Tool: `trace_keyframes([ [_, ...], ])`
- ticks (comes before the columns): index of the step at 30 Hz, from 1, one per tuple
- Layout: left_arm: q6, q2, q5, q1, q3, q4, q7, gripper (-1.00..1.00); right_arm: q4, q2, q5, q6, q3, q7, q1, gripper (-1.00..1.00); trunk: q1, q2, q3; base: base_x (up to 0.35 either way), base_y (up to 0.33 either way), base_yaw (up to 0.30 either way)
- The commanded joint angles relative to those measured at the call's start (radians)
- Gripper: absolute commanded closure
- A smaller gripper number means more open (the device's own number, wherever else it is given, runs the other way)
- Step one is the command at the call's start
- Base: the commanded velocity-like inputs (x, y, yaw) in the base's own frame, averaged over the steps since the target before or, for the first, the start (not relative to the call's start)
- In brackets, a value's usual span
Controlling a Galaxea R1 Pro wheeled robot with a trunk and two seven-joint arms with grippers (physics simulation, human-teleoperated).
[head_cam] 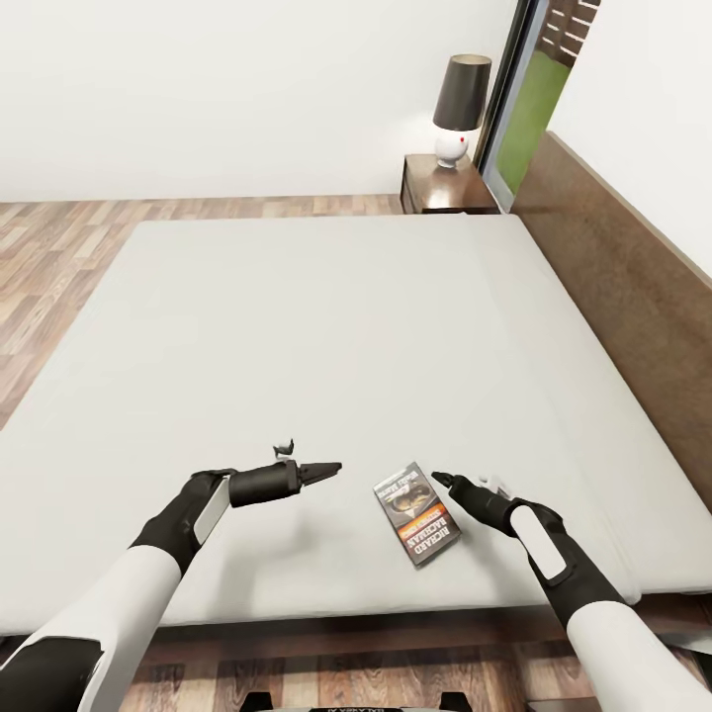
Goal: In the bedroom, move the book from the bed onto either nightstand, and place the two sandals side by side next to the bed.
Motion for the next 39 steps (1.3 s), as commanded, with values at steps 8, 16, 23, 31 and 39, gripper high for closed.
trace_keyframes([
  [8, 0.01, 0.001, 0.008, 0.0, -0.005, 0.0, 0.0, -1.0, 0.0, -0.001, -0.001, 0.002, 0.002, 0.001, 0.0, -1.0, 0.0, 0.0, -0.001, 0.0, 0.004, 0.0],
  [16, 0.011, 0.001, 0.008, 0.0, -0.005, 0.0, -0.001, -1.0, 0.0, -0.001, -0.001, 0.001, 0.002, 0.001, 0.0, -1.0, 0.012, -0.021, -0.01, 0.0, 0.0, 0.0],
  [23, 0.011, 0.002, 0.008, 0.0, -0.005, 0.0, -0.002, -1.0, 0.0, -0.001, -0.001, 0.001, 0.002, 0.002, 0.0, -1.0, 0.015, -0.028, -0.013, 0.0, 0.0, 0.0],
  [31, 0.011, 0.002, 0.008, 0.0, -0.005, 0.0, -0.002, -1.0, -0.001, -0.001, -0.001, 0.001, 0.002, 0.001, 0.0, -1.0, 0.038, -0.07, -0.032, 0.0, 0.0, 0.0],
  [39, 0.011, 0.002, 0.008, 0.0, -0.005, 0.0, -0.002, -1.0, -0.001, -0.001, -0.001, 0.001, 0.002, 0.001, 0.0, -1.0, 0.038, -0.07, -0.032, 0.0, 0.0, 0.0],
])
